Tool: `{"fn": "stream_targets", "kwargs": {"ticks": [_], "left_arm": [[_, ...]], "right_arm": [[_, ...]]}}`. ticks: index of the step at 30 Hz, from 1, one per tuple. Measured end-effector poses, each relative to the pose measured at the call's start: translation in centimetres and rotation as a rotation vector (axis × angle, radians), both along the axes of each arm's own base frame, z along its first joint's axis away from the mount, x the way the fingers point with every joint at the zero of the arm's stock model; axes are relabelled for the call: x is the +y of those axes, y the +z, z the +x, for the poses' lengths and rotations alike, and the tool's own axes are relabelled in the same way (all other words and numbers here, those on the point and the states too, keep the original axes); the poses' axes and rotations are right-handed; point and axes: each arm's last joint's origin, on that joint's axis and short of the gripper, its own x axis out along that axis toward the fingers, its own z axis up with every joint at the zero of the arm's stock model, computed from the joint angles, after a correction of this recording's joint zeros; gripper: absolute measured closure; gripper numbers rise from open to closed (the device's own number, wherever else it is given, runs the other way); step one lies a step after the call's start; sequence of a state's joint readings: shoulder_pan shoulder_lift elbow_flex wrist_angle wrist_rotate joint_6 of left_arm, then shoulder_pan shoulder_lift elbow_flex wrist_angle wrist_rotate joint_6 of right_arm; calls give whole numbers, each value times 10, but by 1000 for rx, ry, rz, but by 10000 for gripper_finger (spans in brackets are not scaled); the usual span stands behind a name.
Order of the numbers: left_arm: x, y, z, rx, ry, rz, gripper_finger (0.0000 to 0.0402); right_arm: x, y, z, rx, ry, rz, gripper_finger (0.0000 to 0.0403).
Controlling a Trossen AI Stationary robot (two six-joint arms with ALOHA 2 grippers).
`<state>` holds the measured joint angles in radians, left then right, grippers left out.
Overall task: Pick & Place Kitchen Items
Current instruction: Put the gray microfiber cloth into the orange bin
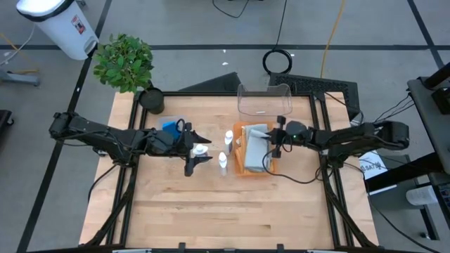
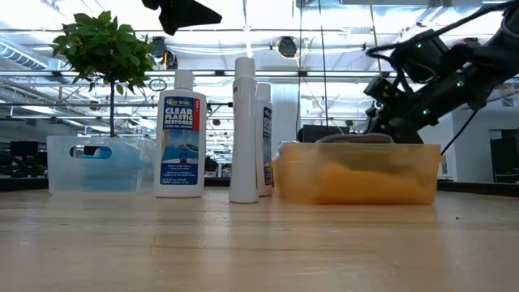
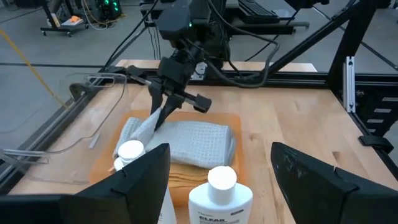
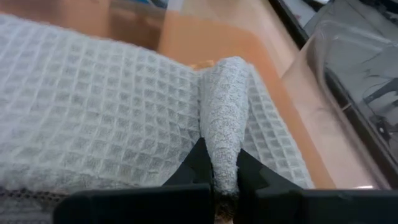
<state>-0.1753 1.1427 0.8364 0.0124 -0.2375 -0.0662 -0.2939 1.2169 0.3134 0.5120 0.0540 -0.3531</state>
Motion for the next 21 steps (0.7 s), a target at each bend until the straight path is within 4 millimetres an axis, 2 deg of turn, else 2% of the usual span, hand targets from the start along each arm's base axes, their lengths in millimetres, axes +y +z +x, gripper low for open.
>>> {"fn": "stream_targets", "kwargs": {"ticks": [8, 21], "left_arm": [[0, 0, 0, -1, 1, -3, 119], [0, -1, 0, 15, 6, -18, 119]], "right_arm": [[-1, -7, 5, -4, -14, 27, 401], [0, 6, 0, -57, -19, 19, 393]]}}
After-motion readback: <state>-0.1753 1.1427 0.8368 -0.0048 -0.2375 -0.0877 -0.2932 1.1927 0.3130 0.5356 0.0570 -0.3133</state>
